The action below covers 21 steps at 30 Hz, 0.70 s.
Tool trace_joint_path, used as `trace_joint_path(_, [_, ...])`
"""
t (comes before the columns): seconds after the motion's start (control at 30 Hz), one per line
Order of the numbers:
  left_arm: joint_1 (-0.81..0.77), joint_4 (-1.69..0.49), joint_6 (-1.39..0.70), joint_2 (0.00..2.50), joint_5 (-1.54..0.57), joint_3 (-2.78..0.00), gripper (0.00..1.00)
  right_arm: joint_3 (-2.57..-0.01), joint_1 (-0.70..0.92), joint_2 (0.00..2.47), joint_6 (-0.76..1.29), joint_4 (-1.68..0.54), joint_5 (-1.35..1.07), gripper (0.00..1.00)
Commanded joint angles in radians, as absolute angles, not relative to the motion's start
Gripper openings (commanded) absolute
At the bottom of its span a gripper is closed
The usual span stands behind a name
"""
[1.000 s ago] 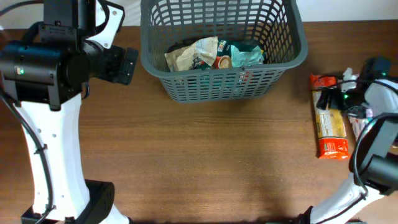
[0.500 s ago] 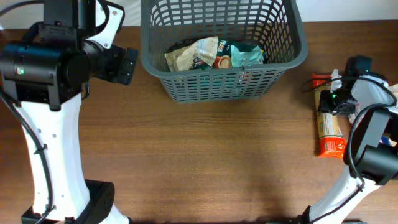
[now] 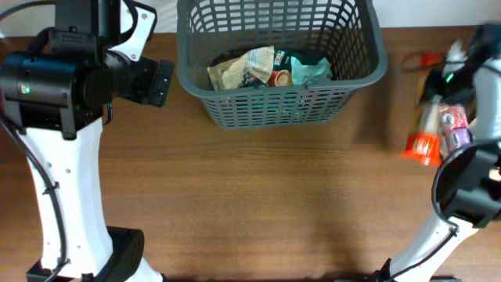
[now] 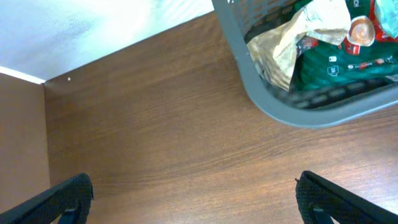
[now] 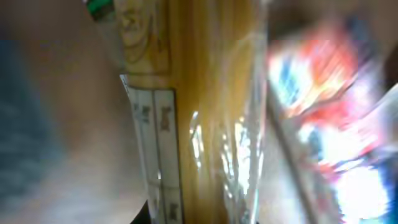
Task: Pack container
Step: 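Lift the pasta packet with the right gripper and lower it into the basket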
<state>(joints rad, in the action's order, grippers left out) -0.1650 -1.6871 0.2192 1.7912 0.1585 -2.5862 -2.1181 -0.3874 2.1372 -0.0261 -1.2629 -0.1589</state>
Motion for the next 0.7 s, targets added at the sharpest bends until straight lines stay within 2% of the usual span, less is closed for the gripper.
trace_joint_path(0.0, [-0.162,-1.687,0.210,1.793,0.165,-2.585,0.99,-2.455,-0.367,2.010,-0.006,-1.367,-0.271,0.04])
trace_joint_path(0.1, [-0.162,-1.687,0.210,1.793,0.165,-2.585,0.99,-2.700,-0.302,1.976,-0.049,-1.439,-0.272,0.04])
trace_joint_path(0.27, [-0.162,-1.687,0.210,1.793,0.165,-2.585,0.99,-2.946,-0.066,1.925,-0.442,-1.526,-0.348,0.04])
trace_joint_path(0.43, [-0.162,-1.687,0.210,1.793,0.165,-2.585,0.99,-2.940,0.196,1.937,-0.830,-1.569,-0.348,0.04])
trace_joint_path(0.57, [-0.162,-1.687,0.210,1.793,0.165,-2.585,0.99,-2.902,0.290,1.985,-1.049,-1.551,-0.348,0.04])
trace_joint_path(0.67, [-0.162,-1.687,0.210,1.793,0.165,-2.585,0.99,-2.853,0.308,2.037,-1.096,-1.460,-0.348,0.04])
